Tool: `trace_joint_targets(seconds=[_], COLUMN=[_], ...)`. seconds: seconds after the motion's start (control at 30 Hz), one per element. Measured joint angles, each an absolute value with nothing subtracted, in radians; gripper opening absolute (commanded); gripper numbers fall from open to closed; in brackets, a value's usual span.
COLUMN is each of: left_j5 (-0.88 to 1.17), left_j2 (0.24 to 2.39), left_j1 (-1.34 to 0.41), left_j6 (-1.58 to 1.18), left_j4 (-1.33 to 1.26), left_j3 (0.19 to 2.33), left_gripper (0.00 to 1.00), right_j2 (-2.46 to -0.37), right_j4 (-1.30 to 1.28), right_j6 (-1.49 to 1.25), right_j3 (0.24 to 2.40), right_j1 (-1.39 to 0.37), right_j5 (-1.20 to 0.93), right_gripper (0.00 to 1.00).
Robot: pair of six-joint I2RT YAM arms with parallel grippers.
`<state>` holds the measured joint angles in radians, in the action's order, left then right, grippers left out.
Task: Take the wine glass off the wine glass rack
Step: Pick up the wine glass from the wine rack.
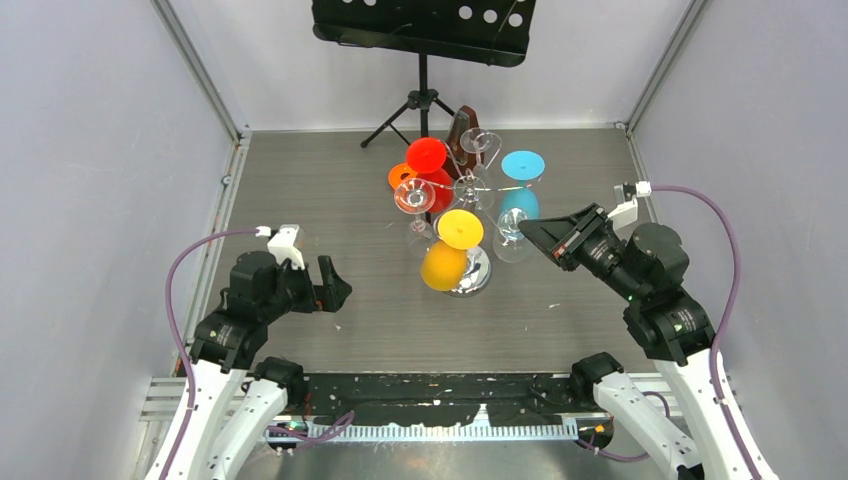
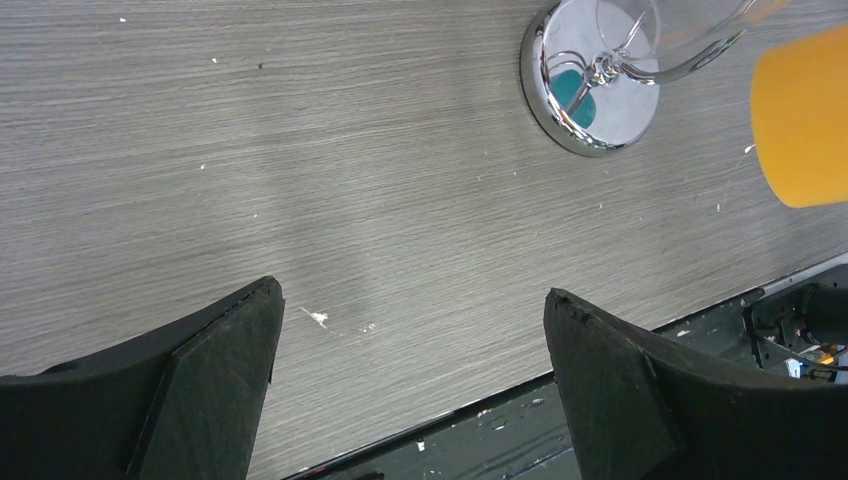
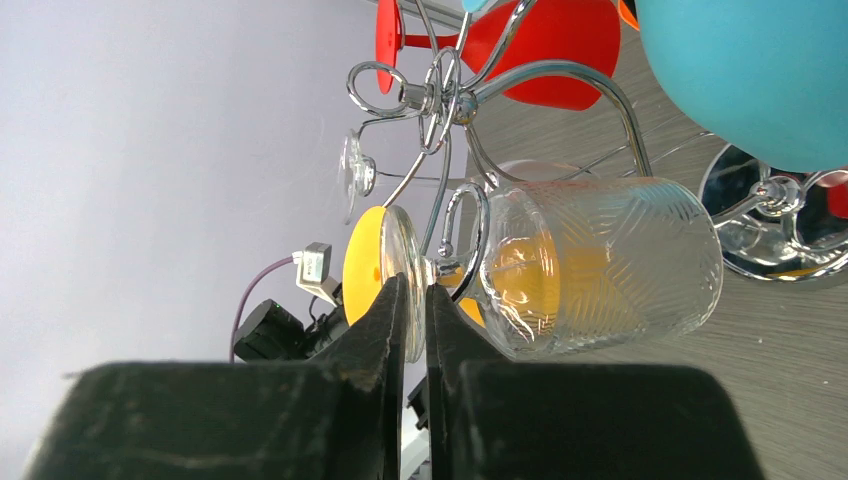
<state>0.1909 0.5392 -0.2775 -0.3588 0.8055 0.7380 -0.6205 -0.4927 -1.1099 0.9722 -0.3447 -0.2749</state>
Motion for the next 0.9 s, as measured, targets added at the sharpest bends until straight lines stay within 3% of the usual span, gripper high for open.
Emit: trace_joint_targets(seconds=[0.9], left_j5=[0.191], left_j2=[0.546], left_j1=[-0.278], left_j6=[-0.359], left_j4=[0.805], left_j3=[0.738], left_gripper=[0.99], right_j2=[-0.695], right_j4=[-0.373], right_j6=[-1.196], right_j3=[0.951], right_j1=[-0.345], right_j5=[-0.298], right_gripper=[0.06])
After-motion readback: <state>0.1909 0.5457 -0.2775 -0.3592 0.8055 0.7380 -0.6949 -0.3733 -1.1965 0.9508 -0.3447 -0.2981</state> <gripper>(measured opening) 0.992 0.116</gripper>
